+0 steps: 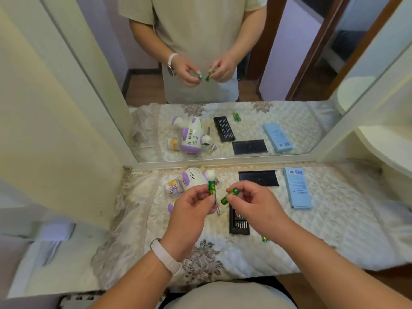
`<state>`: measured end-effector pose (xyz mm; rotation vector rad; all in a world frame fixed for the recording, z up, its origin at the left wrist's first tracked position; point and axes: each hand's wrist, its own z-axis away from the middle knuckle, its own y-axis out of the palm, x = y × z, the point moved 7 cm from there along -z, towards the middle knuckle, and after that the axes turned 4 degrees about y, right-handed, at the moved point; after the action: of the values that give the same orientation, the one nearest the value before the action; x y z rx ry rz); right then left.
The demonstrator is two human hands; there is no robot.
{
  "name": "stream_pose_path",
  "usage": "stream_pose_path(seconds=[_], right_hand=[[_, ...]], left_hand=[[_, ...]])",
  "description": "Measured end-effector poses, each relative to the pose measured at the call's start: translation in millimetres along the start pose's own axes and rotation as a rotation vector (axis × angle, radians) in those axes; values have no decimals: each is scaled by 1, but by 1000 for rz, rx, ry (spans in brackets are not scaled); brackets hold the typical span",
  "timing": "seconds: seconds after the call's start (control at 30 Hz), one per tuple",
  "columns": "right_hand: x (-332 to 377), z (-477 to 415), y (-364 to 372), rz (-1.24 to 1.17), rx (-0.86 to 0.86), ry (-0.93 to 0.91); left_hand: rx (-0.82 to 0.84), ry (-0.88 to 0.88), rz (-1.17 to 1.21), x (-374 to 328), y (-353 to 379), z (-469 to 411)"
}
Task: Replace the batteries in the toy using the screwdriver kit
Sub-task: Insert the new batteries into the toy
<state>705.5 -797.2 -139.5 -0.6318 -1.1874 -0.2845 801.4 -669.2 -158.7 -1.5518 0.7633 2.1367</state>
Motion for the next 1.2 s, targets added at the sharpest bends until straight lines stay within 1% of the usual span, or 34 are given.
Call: stream_pose_path(seconds=[0.17, 0.33, 0.4, 0.57, 0.83, 0.97, 1.07, 1.2], right_hand=[[11, 6, -2, 23, -43, -18], [14, 8, 2, -24, -49, 47], [16, 7, 3, -32, -42, 59], [25, -5, 2, -34, -42, 51], [30, -22, 1, -40, -41, 22], [35, -27, -10, 73, -84, 3], [35, -31, -16, 142, -106, 10], [33, -35, -8, 190, -23, 3]], left_hand=[[53, -3, 10, -5, 2, -2], [117, -70, 106, -5, 2, -5], [129, -85, 107, -5, 0, -7], [123, -4, -26, -18, -11, -19], [128, 73, -81, -32, -14, -32], [137, 141, -114, -39, -9, -42], [122, 218, -201, -40, -10, -50], [186, 235, -367, -33, -3, -52]])
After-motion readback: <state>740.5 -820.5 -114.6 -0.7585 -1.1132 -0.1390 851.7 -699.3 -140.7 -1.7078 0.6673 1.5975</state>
